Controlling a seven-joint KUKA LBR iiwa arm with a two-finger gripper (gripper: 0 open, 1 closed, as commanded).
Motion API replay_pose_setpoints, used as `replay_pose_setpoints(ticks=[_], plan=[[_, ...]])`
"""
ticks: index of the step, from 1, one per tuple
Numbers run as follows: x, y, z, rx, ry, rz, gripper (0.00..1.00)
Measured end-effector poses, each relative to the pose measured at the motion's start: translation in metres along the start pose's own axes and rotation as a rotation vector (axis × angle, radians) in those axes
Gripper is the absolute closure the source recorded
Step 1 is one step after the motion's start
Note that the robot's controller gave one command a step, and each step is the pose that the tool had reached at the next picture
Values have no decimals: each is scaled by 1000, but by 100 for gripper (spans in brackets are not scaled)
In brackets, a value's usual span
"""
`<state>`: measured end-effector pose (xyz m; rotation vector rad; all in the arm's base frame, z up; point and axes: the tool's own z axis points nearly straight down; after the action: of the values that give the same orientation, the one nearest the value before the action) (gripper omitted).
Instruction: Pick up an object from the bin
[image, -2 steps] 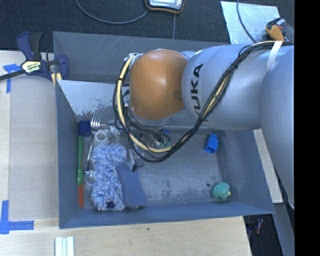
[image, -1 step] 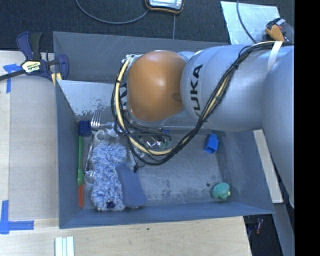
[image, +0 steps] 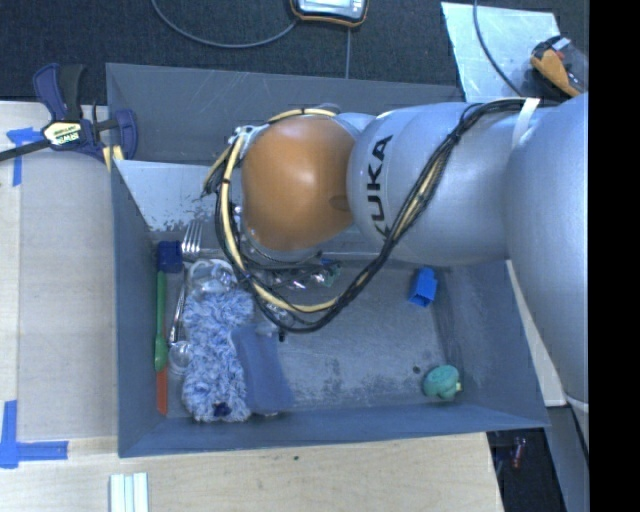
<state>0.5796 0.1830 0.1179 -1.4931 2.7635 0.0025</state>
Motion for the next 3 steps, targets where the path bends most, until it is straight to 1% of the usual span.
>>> replay_pose_setpoints(ticks=[1, 2, 3], plan=[[1, 4, 44, 10, -9, -245, 0], [-24, 7, 43, 9, -14, -375, 100], [-24, 7, 43, 9, -14, -375, 100]])
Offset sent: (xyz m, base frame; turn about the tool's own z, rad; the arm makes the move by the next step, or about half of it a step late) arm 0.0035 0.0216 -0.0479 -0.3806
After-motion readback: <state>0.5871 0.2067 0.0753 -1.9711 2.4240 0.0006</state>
